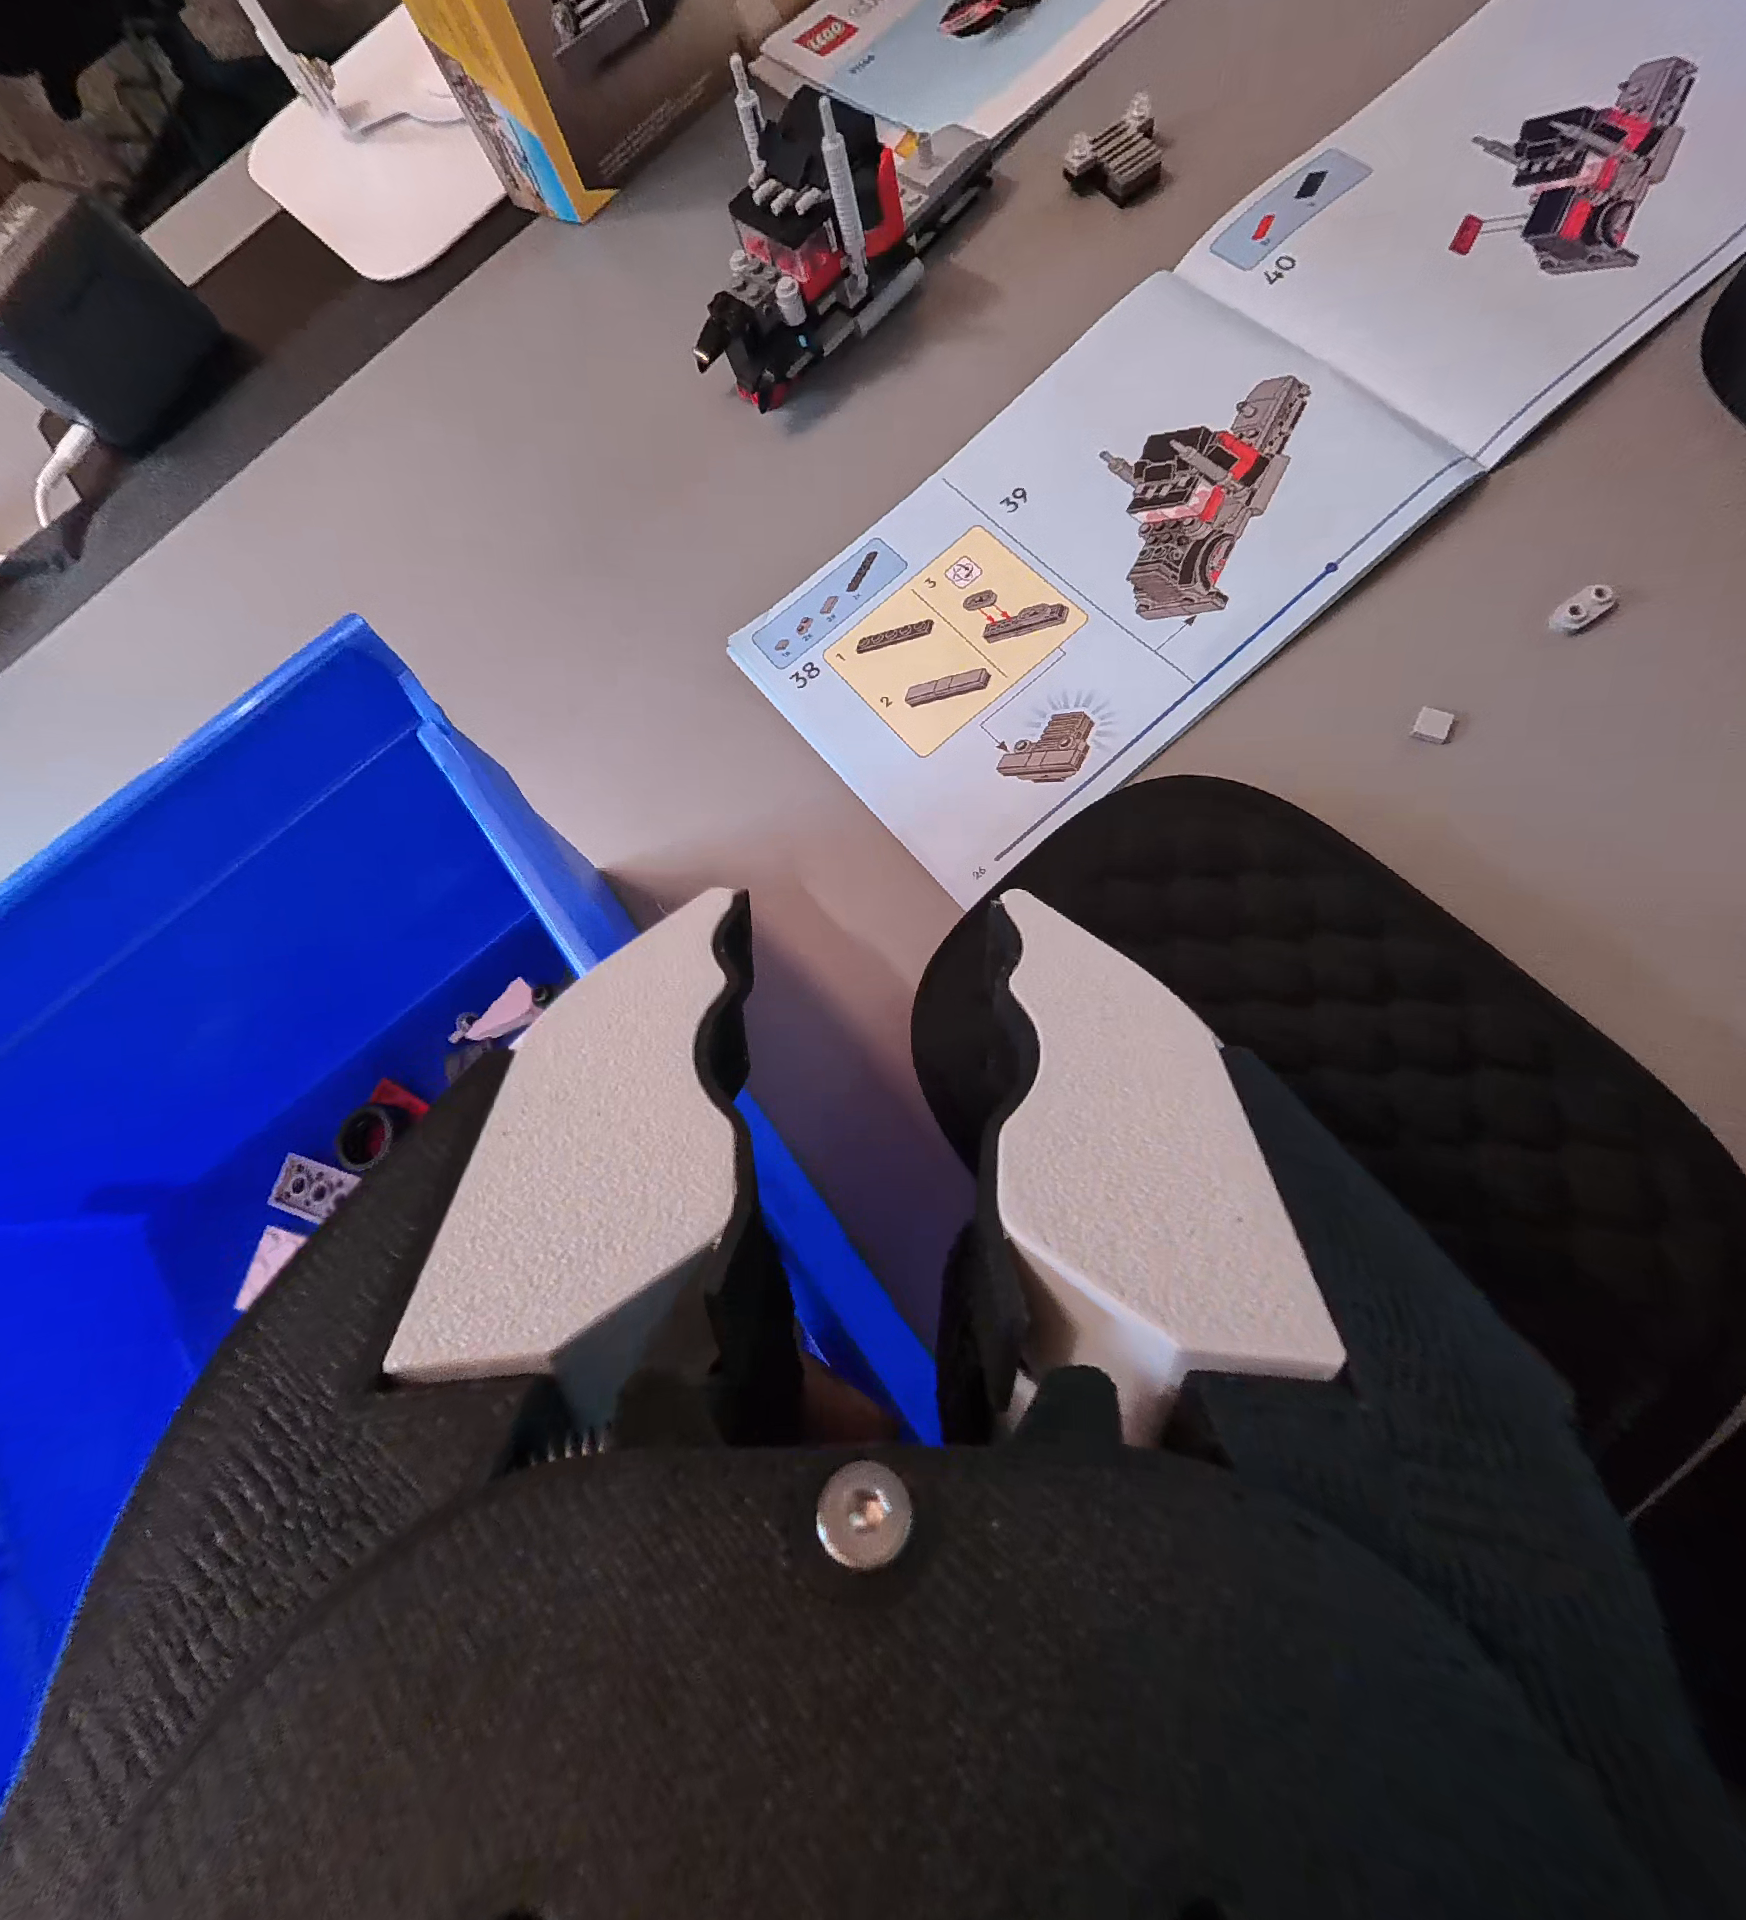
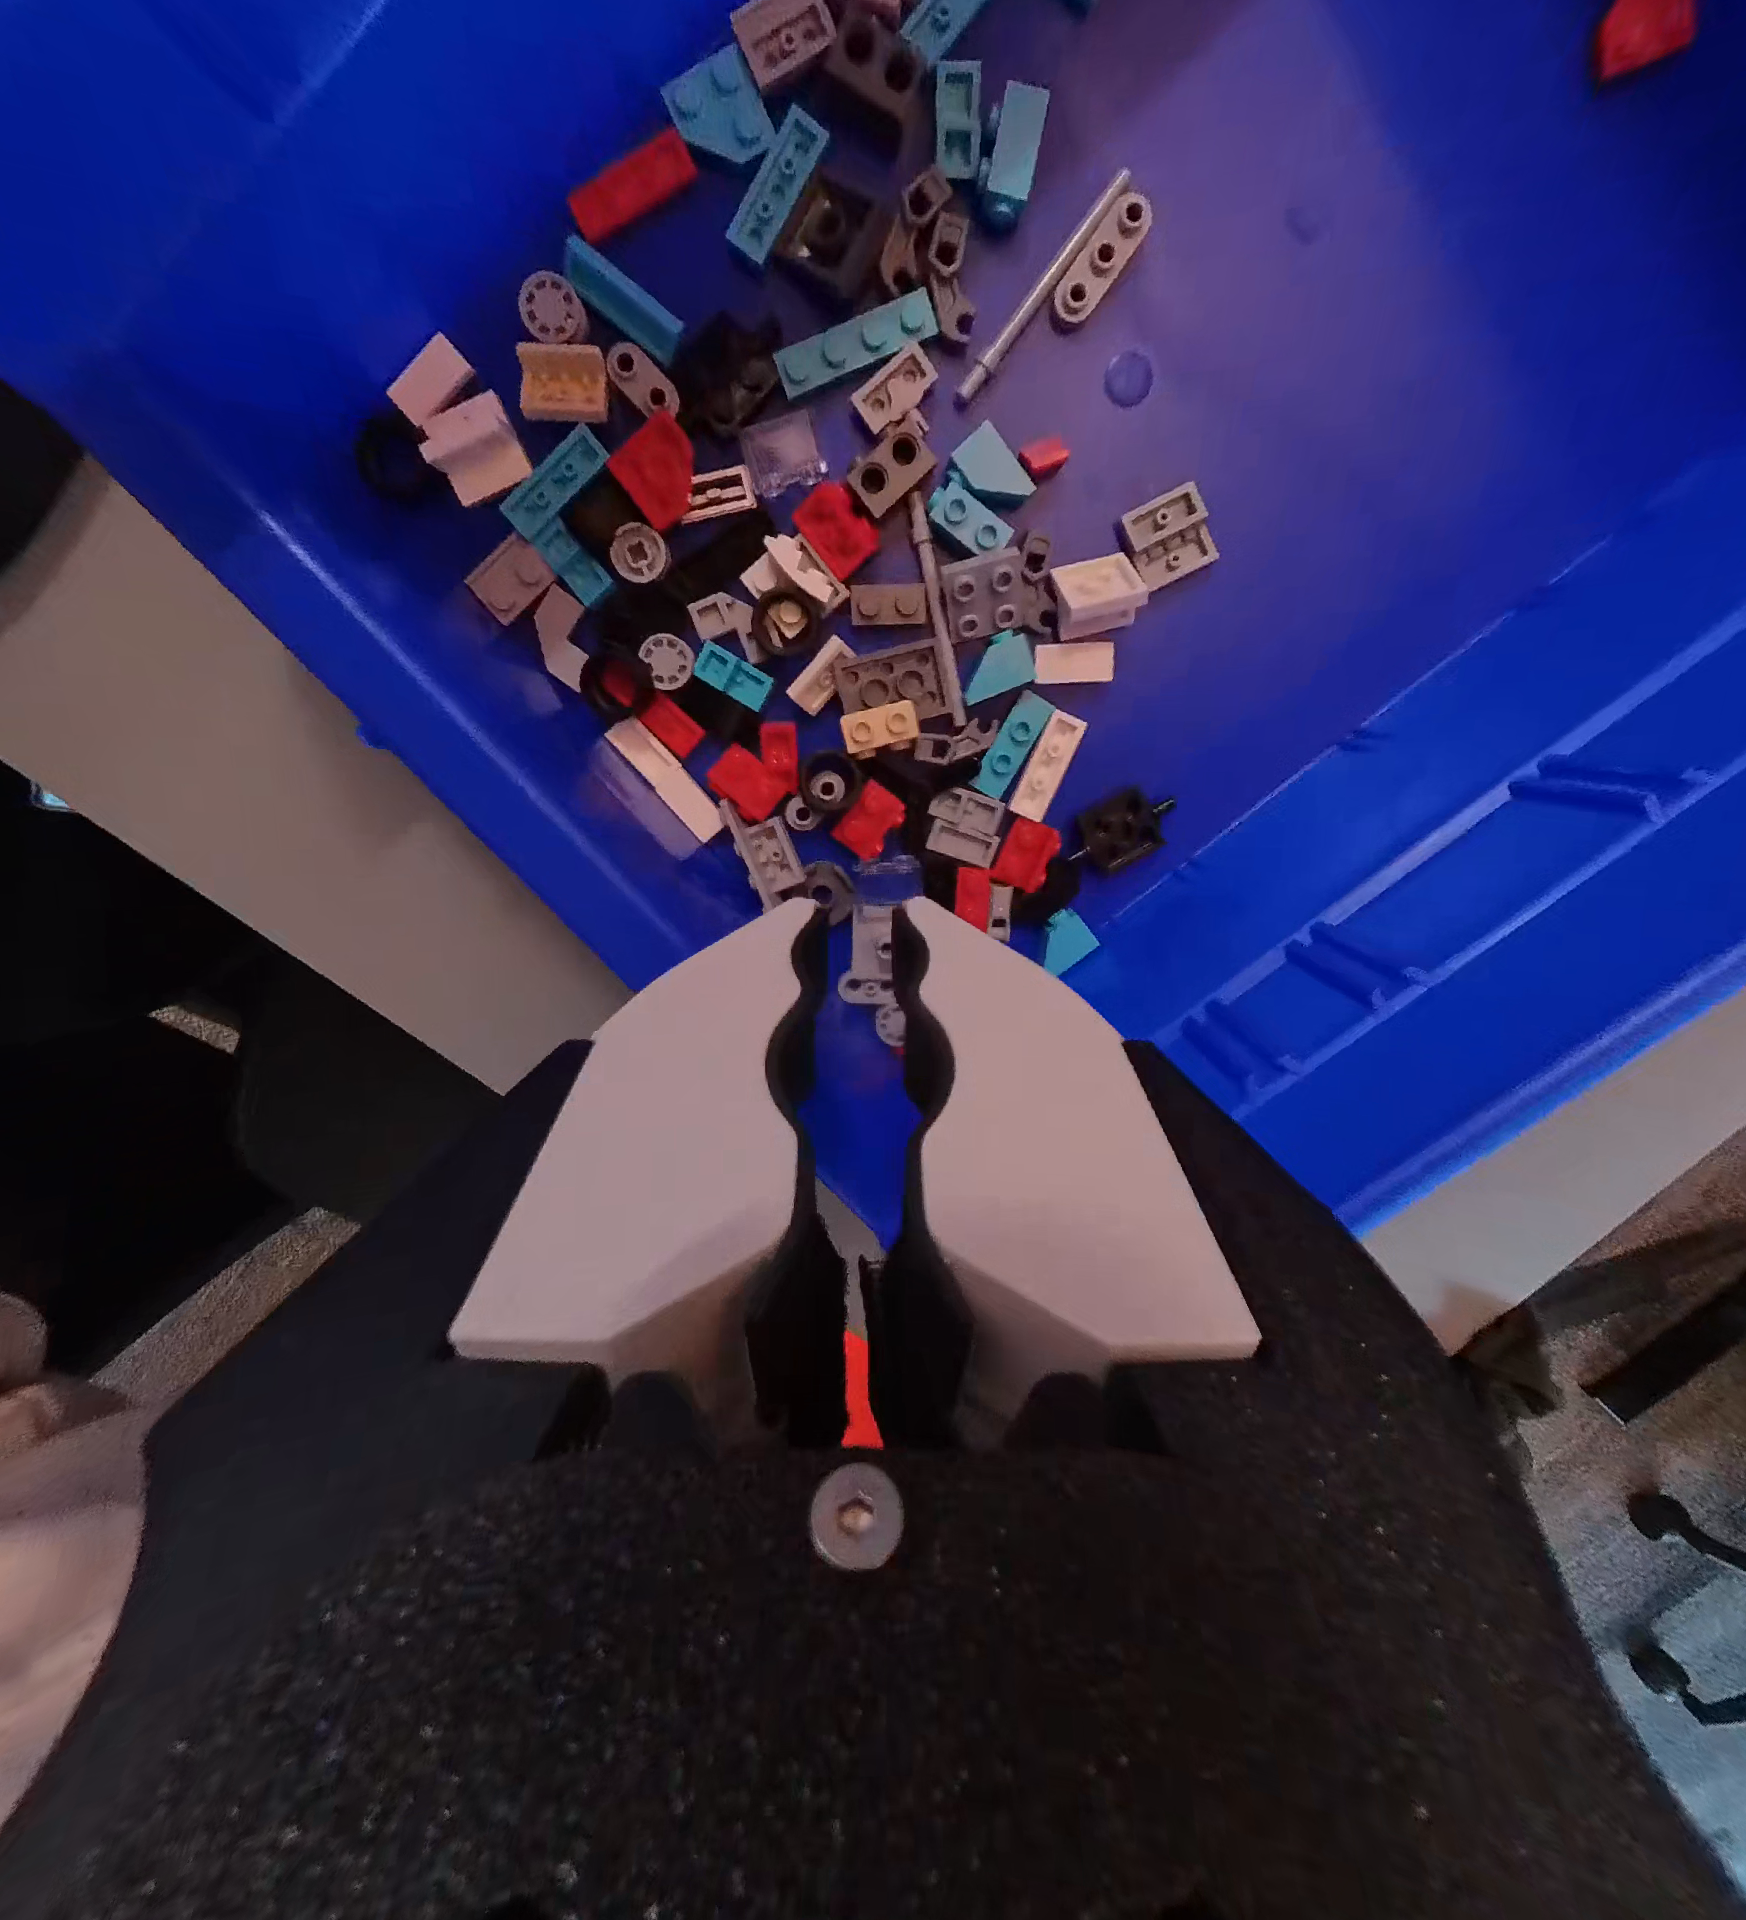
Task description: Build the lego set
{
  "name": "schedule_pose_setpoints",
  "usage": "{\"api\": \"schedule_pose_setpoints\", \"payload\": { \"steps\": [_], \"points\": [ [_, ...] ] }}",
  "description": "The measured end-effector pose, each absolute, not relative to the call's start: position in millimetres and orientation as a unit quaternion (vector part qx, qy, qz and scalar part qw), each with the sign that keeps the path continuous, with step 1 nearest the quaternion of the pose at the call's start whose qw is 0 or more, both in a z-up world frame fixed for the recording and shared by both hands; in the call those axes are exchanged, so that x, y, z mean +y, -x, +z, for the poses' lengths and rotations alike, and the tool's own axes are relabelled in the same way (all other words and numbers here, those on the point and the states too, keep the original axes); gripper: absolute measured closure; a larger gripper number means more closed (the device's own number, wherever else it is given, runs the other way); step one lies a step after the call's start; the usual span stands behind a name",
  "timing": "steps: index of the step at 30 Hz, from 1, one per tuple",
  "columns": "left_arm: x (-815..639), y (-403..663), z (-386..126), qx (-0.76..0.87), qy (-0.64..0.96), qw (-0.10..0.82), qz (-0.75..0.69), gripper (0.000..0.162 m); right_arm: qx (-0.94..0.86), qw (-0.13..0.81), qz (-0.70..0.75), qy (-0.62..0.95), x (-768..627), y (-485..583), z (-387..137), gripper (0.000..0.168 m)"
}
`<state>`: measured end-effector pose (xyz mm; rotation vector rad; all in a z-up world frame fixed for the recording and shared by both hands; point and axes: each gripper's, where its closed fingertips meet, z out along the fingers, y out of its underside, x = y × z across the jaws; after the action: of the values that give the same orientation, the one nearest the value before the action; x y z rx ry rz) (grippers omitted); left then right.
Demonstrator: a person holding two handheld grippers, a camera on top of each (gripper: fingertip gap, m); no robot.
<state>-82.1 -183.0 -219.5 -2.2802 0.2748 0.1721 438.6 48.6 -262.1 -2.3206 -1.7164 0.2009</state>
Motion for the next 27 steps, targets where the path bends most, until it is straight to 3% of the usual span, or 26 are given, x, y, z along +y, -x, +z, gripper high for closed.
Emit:
{"api": "schedule_pose_setpoints", "payload": {
  "steps": [14,21,24,27],
  "points": [
    [-182.8,85.6,-226.3,0.108,0.917,0.379,0.065,0.122,-0.505,0.024,0.092,0.858,39.8,-420.9,-301.8,0.161],
    [-181.7,87.8,-228.3,0.109,0.916,0.38,0.065,0.122,-0.492,0.182,0.064,0.849,84.5,-408.1,-269.9,0.165],
    [-180.9,87.8,-228.8,0.113,0.916,0.38,0.066,0.122,-0.496,0.084,0.086,0.86,54.9,-418.8,-280.7,0.16],
    [-179.7,87.9,-229.3,0.116,0.915,0.382,0.065,0.122,-0.506,0.05,0.072,0.858,49.1,-422.8,-295.8,0.153]
  ]
}}
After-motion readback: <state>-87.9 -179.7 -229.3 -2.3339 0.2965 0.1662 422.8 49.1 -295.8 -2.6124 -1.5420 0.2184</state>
